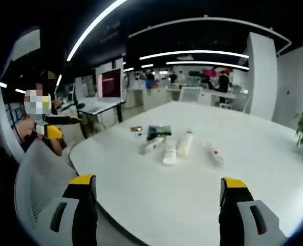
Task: Arrange the skincare products in the storage area until every visible bottle or jar stands upright without overlapping.
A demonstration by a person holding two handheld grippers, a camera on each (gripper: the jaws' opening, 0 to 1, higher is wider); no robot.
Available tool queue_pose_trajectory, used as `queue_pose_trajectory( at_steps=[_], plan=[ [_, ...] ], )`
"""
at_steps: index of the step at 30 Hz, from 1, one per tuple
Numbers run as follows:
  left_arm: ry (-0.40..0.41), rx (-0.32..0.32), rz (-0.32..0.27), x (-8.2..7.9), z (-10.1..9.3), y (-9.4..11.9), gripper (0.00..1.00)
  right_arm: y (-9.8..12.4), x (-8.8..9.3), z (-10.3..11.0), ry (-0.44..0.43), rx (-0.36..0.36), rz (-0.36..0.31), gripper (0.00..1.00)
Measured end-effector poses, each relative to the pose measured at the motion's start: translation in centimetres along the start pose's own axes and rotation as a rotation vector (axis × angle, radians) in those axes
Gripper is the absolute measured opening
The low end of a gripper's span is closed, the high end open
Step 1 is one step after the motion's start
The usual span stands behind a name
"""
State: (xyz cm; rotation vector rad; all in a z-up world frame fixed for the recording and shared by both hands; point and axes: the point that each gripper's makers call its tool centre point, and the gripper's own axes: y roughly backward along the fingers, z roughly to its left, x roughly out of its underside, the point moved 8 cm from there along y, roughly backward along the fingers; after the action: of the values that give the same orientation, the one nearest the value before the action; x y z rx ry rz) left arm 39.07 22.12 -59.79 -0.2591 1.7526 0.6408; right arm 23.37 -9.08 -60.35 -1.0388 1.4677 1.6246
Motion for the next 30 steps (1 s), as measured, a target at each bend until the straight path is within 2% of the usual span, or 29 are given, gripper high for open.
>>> queue_pose_trajectory(
  at_steps=[30],
  plan=[
    [-0.014,0.005,0.014,0.16,-0.15,-0.05,0.99,-0.13,-0.02,0.07,0.001,0.002,0.01,0.99]
  ],
)
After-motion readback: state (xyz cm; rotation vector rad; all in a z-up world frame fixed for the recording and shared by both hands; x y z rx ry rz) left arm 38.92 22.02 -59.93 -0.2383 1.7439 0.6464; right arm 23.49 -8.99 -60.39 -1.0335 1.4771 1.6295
